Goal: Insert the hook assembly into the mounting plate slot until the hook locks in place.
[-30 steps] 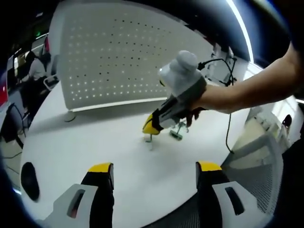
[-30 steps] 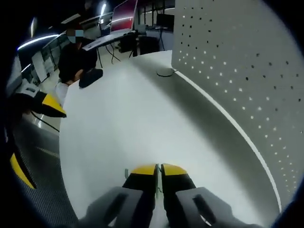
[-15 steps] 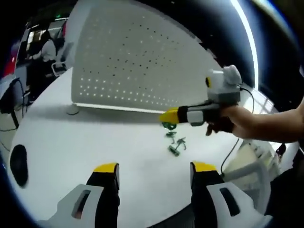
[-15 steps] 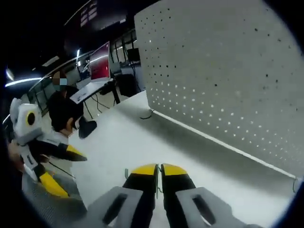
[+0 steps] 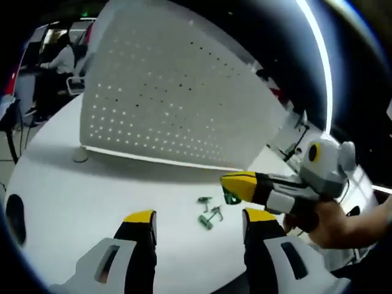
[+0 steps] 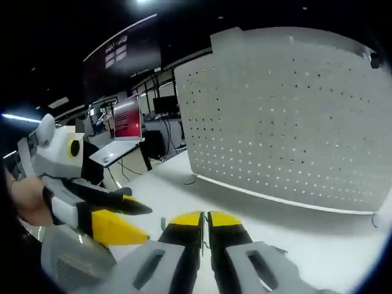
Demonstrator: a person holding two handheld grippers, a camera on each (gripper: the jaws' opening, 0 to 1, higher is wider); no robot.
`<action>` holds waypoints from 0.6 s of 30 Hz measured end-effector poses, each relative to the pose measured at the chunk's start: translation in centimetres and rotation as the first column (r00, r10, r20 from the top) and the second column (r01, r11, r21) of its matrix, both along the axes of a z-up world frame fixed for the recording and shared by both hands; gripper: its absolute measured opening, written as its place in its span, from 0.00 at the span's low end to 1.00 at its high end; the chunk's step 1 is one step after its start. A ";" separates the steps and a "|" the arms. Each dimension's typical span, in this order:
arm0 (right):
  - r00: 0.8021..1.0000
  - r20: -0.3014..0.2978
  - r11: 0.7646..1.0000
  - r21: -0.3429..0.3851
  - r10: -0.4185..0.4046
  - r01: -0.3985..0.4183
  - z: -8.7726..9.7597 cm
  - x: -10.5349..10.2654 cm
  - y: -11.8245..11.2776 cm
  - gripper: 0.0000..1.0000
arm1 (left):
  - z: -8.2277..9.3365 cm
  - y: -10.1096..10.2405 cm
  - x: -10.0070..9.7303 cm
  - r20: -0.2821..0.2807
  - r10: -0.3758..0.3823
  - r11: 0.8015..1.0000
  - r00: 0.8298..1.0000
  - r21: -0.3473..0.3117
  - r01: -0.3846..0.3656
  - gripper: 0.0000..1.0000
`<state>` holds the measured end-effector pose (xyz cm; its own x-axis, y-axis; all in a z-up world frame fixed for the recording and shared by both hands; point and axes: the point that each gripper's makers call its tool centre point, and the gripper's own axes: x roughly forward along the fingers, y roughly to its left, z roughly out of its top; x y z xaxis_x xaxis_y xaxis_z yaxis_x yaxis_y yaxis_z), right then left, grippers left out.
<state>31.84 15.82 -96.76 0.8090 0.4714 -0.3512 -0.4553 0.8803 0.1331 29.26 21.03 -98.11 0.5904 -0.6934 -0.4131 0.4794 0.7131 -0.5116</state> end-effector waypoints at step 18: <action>0.996 0.086 0.999 0.041 -0.030 0.027 1.1 -1.9 0.4 0.00 | 0.9 -2.8 -1.5 -0.062 -0.072 0.990 0.995 -0.125 0.064 0.24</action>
<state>29.91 16.18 -95.62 0.8487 0.4600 -0.2610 -0.4414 0.8879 0.1296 27.81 18.26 -97.20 0.5142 -0.7790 -0.3588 0.4868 0.6095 -0.6258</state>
